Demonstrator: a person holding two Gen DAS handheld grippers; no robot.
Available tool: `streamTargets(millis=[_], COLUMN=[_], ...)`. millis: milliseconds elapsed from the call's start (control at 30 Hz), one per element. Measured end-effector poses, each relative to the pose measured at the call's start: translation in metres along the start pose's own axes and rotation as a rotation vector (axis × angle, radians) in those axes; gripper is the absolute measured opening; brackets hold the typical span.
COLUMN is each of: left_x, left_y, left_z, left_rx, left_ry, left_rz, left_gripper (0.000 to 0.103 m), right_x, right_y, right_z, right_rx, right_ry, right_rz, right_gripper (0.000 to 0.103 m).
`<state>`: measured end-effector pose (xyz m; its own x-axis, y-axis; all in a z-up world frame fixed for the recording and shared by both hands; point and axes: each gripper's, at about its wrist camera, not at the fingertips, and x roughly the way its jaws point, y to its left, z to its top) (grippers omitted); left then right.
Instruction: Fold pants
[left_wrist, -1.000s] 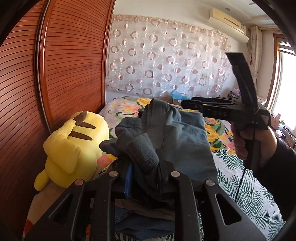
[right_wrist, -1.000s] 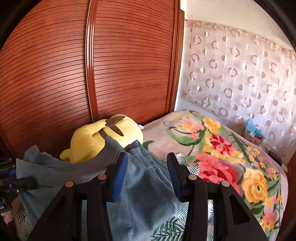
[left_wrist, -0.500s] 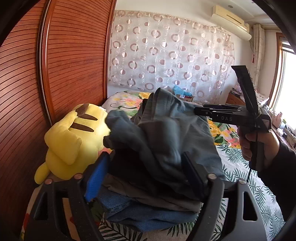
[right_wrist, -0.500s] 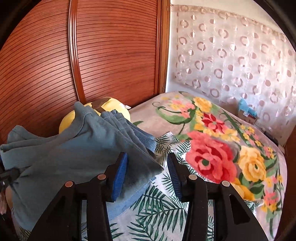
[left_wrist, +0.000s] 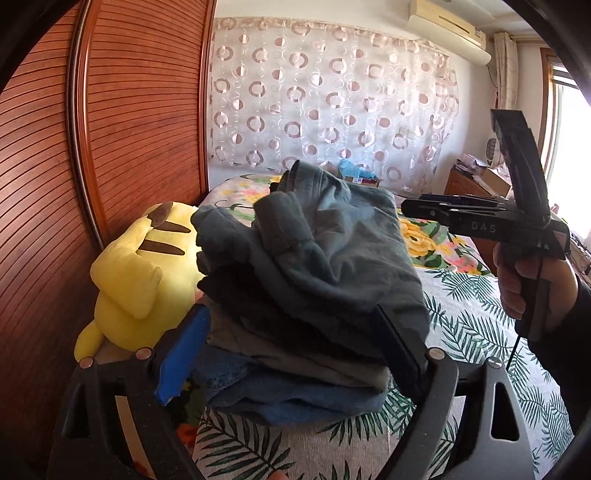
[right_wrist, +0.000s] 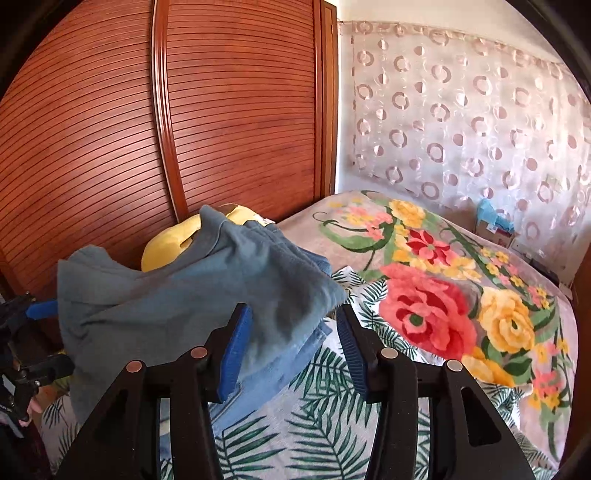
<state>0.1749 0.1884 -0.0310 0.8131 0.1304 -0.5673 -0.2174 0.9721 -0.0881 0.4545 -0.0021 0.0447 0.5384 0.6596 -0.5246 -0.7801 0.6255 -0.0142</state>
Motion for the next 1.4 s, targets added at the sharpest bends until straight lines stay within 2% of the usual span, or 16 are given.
streamTargets(millis=[333, 467, 567, 700, 1100, 1233, 1400], left_x=[-0.017, -0.028, -0.035, -0.044, -0.061, -0.062, -0.066], left_y=[-0.018, -0.026, -0.036, -0.051, -0.099, -0.115, -0.132], left_z=[-0.008, -0.011, -0.014, -0.019, -0.039, -0.047, -0.057], left_rx=[0.034, 0.031, 0.06, 0.088, 0.163, 0.178, 0.197], left_ry=[0.018, 0.014, 0.005, -0.006, 0.001, 0.013, 0.02], left_rz=[0.004, -0.023, -0.019, -0.056, -0.16, -0.17, -0.195], left_gripper=[0.089, 0.089, 0.089, 0.089, 0.089, 0.089, 0.089], right_x=[-0.048, -0.07, -0.089, -0.113, -0.188, -0.214, -0.235], right_y=[0.004, 0.011, 0.018, 0.025, 0.042, 0.048, 0.058], right_z=[-0.031, -0.045, -0.058, -0.071, -0.127, -0.145, -0.161], right_rx=[0.049, 0.065, 0.074, 0.093, 0.186, 0.209, 0.248], right_ry=[-0.029, -0.033, -0.04, -0.05, -0.055, -0.059, -0.059], right_rz=[-0.009, -0.021, -0.028, -0.048, -0.16, -0.207, -0.249], right_gripper=[0.057, 0.058, 0.065, 0.072, 0.073, 0.073, 0.081])
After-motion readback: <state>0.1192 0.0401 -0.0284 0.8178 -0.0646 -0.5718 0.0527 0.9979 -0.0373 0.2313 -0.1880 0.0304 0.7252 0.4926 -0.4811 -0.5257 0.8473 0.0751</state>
